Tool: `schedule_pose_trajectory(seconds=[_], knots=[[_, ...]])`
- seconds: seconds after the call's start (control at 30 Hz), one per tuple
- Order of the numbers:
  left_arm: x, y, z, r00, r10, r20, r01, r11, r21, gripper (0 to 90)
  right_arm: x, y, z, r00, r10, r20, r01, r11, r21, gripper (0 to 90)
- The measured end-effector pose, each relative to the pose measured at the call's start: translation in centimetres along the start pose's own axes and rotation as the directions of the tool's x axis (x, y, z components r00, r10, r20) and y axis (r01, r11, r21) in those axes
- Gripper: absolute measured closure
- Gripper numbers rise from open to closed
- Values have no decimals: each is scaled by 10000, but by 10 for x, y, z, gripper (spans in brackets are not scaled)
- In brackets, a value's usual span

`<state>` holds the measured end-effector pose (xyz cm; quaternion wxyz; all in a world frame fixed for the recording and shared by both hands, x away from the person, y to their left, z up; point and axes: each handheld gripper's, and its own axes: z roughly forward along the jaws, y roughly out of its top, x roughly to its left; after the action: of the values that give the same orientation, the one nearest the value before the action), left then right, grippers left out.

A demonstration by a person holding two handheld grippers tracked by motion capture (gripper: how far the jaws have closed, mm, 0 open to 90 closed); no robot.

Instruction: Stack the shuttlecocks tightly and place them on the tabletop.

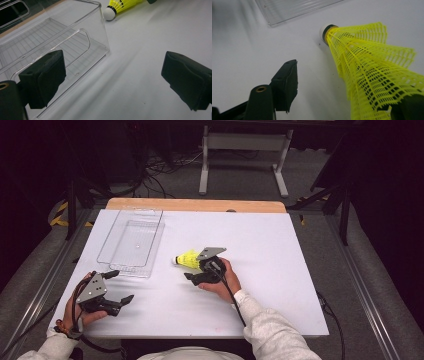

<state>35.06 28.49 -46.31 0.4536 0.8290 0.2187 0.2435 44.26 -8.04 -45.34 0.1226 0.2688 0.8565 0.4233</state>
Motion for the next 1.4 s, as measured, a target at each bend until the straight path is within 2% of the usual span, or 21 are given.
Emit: schedule_pose_trajectory(seconds=[0.13,0.3,0.37,0.43,0.47,0.53,0.6,0.7,0.83,1.4], knots=[[0,0,0,10000,38,9,-38,10000,13,64,1,2,2,9990,106,442,-104,9999,-36,420],[0,0,0,10000,38,19,-39,10000,11,64,1,3,4,9955,304,902,-294,9995,-117,560],[0,0,0,10000,42,24,-42,10000,13,64,1,4,5,9923,327,1193,-320,9995,-82,627],[0,0,0,10000,42,28,-42,10000,12,64,1,4,5,9910,339,1292,-335,9994,-56,656],[0,0,0,10000,48,24,-48,10000,17,64,1,4,6,9874,378,1539,-391,9992,56,699],[0,0,0,10000,35,26,-35,10000,4,64,1,4,7,9853,395,1665,-409,9991,53,719],[0,0,0,10000,32,17,-32,10000,1,64,1,5,7,9856,378,1651,-397,9992,83,736],[0,0,0,10000,46,23,-46,10000,17,64,1,5,11,9853,342,1676,-388,9989,245,808],[0,0,0,10000,18,33,-18,10000,2,64,2,7,13,9844,207,1745,-268,9991,328,841],[0,0,0,10000,30,22,-30,10000,25,64,-1,7,10,9863,513,1565,-510,9987,-58,864]])
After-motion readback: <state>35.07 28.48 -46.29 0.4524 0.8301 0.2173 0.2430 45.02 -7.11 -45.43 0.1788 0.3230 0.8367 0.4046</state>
